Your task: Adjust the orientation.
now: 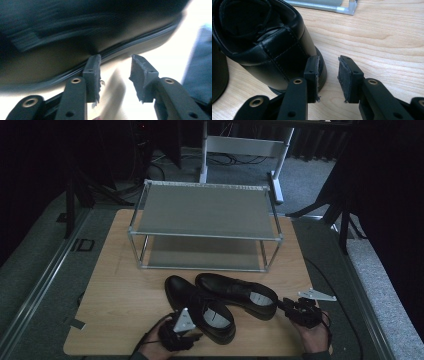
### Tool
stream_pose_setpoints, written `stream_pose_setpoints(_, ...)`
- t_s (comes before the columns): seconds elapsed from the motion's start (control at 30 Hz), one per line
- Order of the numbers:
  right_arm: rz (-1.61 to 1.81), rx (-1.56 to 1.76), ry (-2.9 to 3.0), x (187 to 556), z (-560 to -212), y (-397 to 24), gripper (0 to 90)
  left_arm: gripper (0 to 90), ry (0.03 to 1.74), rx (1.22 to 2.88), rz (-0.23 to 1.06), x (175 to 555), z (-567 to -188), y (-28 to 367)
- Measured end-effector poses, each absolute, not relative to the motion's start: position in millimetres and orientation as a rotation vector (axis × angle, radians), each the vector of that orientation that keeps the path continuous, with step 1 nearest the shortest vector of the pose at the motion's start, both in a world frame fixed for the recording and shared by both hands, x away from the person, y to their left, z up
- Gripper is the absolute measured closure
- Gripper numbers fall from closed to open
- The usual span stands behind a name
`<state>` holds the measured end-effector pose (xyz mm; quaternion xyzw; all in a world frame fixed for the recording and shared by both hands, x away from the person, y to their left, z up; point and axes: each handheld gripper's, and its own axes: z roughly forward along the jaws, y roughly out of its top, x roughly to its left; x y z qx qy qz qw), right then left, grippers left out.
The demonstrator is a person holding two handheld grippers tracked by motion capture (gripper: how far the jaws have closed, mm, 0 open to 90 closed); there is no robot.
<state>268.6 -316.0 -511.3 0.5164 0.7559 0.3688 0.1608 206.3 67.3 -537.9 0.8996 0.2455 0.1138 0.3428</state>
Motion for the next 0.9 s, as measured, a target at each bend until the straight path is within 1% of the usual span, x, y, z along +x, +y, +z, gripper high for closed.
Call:
stream_pose_setpoints(0.1,1.064,1.488,2.154,269,-512,-318,66.0,57.8,0.646,2.324,0.243,211,-536,66)
stream_pose_setpoints(0.17,1.069,1.492,2.153,269,-513,-319,65.4,58.5,0.647,2.321,0.243,210,-537,67)
stream_pose_setpoints(0.2,1.075,1.496,2.154,270,-513,-319,64.2,58.5,0.656,2.331,0.266,209,-537,70)
stream_pose_setpoints(0.23,1.075,1.509,2.154,271,-514,-321,61.9,55.5,0.667,2.326,0.273,208,-536,74)
stream_pose_setpoints(0.33,1.074,1.509,2.158,271,-515,-322,60.6,54.5,0.710,2.297,0.303,208,-529,92)
stream_pose_setpoints(0.37,1.074,1.509,2.158,271,-515,-322,60.6,54.5,0.710,2.297,0.303,208,-529,92)
stream_pose_setpoints(0.4,1.074,1.510,2.158,271,-515,-322,60.2,54.5,0.764,2.264,0.350,212,-522,108)
stream_pose_setpoints(0.47,1.067,1.506,2.164,271,-515,-322,59.9,53.0,0.828,2.215,0.402,219,-515,125)
stream_pose_setpoints(0.57,1.062,1.502,2.167,270,-515,-322,59.4,52.1,0.953,2.125,0.494,238,-504,153)
stream_pose_setpoints(0.7,1.062,1.507,2.166,270,-516,-322,58.8,51.9,1.084,2.038,0.570,273,-501,181)
stream_pose_setpoints(0.8,1.062,1.509,2.166,271,-516,-323,58.6,55.7,1.151,2.023,0.566,298,-507,190)
stream_pose_setpoints(0.9,1.059,1.508,2.166,270,-516,-323,58.4,59.9,1.195,2.046,0.538,319,-516,192)
